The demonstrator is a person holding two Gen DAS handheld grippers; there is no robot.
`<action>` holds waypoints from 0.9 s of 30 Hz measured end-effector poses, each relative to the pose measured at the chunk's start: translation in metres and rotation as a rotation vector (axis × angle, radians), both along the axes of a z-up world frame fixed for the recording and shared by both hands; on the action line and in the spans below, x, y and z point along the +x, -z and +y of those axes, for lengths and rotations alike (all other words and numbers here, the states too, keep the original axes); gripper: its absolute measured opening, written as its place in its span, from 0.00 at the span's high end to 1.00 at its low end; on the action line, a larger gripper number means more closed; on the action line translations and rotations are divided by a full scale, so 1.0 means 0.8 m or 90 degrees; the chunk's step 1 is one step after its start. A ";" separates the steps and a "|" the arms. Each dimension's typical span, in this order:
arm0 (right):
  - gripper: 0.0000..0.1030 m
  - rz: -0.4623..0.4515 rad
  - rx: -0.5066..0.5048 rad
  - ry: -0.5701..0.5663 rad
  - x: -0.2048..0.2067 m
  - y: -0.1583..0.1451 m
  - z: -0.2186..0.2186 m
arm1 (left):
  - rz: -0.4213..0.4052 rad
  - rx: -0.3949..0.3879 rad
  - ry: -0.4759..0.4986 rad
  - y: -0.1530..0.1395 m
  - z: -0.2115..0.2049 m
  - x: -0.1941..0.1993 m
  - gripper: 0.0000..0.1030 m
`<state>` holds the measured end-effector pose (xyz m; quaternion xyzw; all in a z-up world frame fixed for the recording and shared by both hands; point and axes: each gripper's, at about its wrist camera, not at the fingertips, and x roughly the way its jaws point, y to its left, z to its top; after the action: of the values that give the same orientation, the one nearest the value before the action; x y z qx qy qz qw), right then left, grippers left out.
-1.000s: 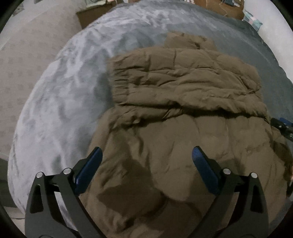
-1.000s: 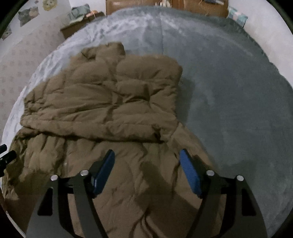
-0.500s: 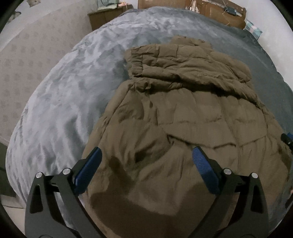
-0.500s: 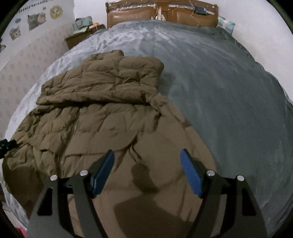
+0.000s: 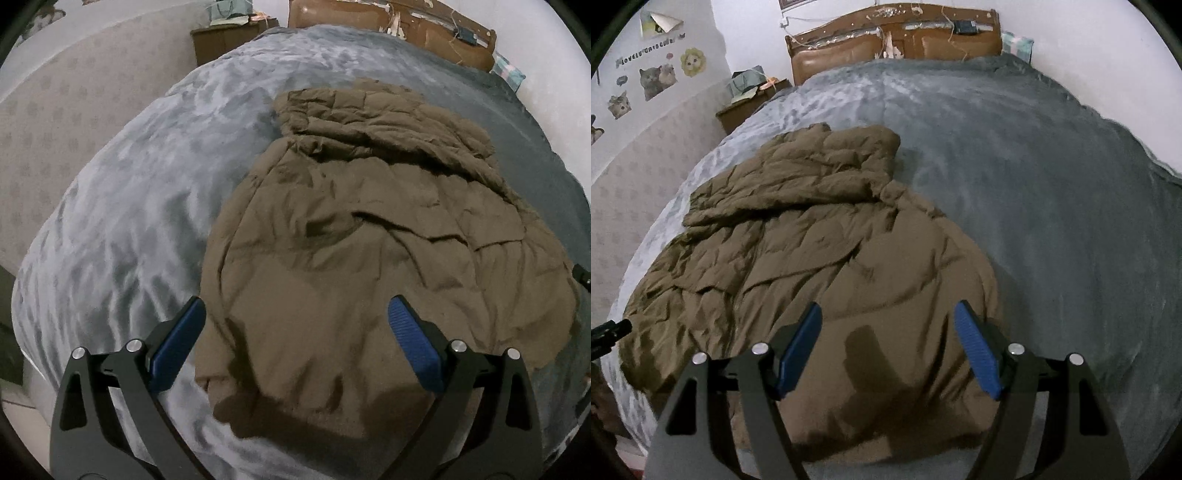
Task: Fold large clothes
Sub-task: 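Withdraw both open tools from the jacket, then lower both tools onto the elastic jacket hem and close them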
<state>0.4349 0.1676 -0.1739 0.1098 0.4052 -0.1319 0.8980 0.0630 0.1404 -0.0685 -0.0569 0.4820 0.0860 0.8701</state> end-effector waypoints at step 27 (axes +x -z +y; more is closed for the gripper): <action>0.54 0.050 -0.048 0.002 -0.033 0.049 -0.011 | 0.042 -0.014 0.012 0.046 0.007 -0.020 0.50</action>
<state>0.4087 0.1585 -0.2127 0.0713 0.4351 -0.1524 0.8845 0.0468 0.1456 -0.1051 -0.0588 0.5115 0.0743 0.8540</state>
